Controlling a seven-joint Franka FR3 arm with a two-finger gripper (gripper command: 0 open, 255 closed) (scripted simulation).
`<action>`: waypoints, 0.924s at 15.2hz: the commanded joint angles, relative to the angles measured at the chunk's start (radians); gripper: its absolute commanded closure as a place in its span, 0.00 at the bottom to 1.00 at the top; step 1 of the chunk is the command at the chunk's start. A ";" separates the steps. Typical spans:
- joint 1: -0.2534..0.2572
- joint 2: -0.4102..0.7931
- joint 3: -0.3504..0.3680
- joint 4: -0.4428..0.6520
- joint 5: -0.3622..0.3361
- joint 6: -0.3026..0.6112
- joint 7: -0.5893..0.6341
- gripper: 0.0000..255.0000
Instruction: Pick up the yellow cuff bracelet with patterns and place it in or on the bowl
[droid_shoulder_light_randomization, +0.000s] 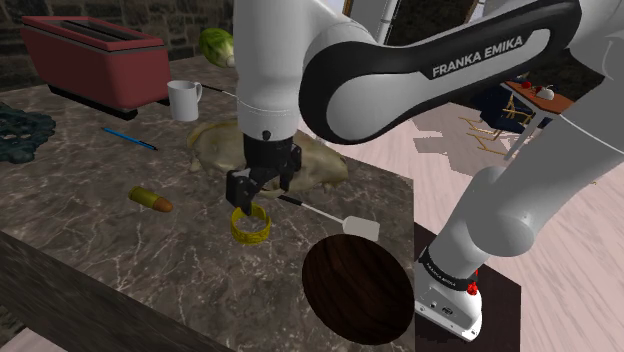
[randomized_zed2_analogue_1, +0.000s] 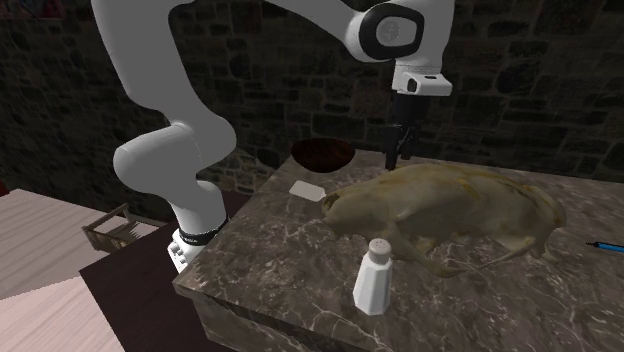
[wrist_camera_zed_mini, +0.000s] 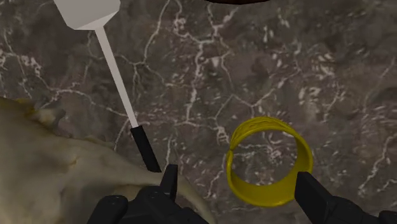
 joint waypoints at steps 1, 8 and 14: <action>-0.001 0.018 0.007 -0.008 -0.010 0.024 0.012 0.00; -0.005 0.050 0.013 -0.059 -0.029 0.101 0.028 0.00; -0.005 0.050 0.013 -0.059 -0.029 0.101 0.028 0.00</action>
